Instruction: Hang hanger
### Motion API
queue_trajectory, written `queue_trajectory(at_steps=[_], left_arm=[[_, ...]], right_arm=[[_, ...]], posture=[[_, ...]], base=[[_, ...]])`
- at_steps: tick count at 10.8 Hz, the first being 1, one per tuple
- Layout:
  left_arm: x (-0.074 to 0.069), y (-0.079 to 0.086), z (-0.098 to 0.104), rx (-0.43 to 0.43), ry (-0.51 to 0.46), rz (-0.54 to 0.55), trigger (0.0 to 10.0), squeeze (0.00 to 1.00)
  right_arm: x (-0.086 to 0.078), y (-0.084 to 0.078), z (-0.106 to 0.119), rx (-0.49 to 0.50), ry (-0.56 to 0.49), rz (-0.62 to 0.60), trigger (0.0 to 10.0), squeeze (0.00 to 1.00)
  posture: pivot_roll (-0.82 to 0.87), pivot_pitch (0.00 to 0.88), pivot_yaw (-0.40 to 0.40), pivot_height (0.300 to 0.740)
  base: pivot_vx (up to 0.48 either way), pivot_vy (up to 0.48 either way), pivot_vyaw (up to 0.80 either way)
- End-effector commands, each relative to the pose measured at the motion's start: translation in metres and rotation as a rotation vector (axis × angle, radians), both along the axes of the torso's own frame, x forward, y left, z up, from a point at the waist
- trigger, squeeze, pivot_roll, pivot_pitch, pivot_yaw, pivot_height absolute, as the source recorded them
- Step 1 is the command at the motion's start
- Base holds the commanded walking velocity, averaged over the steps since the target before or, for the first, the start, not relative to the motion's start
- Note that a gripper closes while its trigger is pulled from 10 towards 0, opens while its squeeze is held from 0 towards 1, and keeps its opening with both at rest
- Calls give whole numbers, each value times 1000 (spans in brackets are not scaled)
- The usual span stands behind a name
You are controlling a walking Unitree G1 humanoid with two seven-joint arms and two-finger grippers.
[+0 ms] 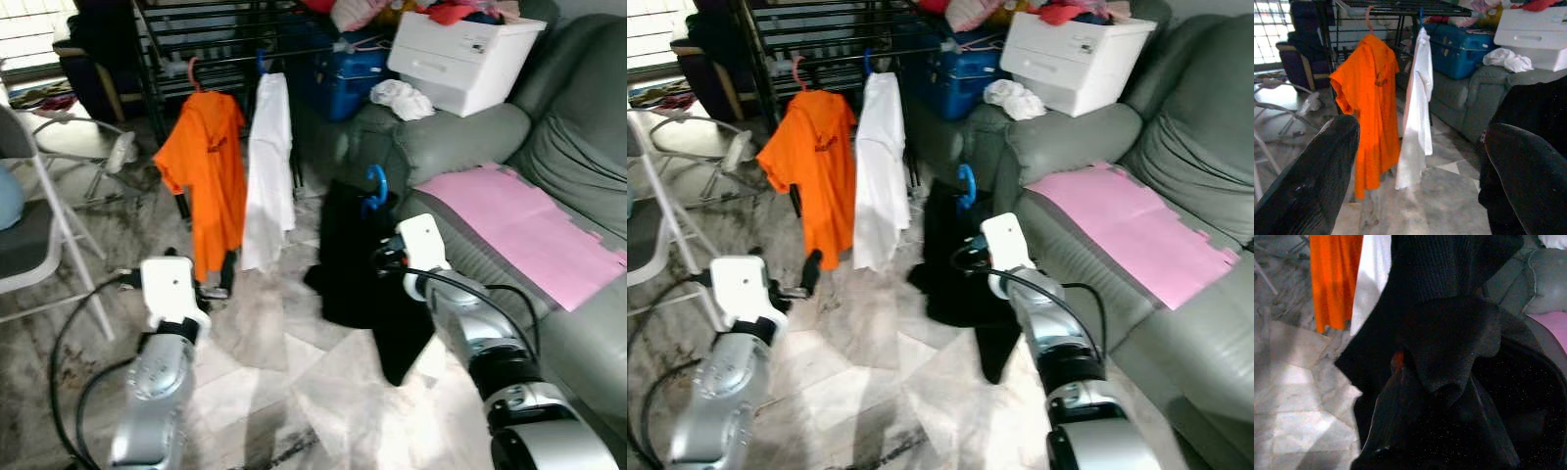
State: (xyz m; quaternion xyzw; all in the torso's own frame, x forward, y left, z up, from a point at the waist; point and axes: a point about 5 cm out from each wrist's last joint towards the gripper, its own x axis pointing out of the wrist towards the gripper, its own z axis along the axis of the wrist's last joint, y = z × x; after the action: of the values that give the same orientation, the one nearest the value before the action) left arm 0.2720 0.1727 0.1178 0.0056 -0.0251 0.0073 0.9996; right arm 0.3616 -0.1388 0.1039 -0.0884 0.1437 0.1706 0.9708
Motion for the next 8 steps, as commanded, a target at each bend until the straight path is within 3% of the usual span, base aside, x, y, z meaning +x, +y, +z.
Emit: queue_trajectory(at_steps=[1,2,3,4,8], left_arm=[[2,0,-3,3,22,8,10000,1000],[3,2,-4,7,27,15,10000,1000],[4,2,-4,9,31,14,10000,573],[6,1,-5,13,37,11,10000,0],[14,5,-2,27,35,30,10000,0]], right_arm=[[2,-3,11,15,-45,-9,7608,0],[1,-1,10,16,-44,-5,10000,0],[1,-1,9,20,-41,-7,10000,0],[1,-1,9,30,-41,-13,10000,0],[2,4,16,49,-77,-2,10000,0]], posture=[[-6,33,-33,740],[-5,30,-31,740],[-5,27,-29,740],[-6,20,-22,740],[-11,19,-19,740]], base=[[0,-300,0],[0,-330,0],[0,-334,0],[0,-326,0],[0,-354,0]])
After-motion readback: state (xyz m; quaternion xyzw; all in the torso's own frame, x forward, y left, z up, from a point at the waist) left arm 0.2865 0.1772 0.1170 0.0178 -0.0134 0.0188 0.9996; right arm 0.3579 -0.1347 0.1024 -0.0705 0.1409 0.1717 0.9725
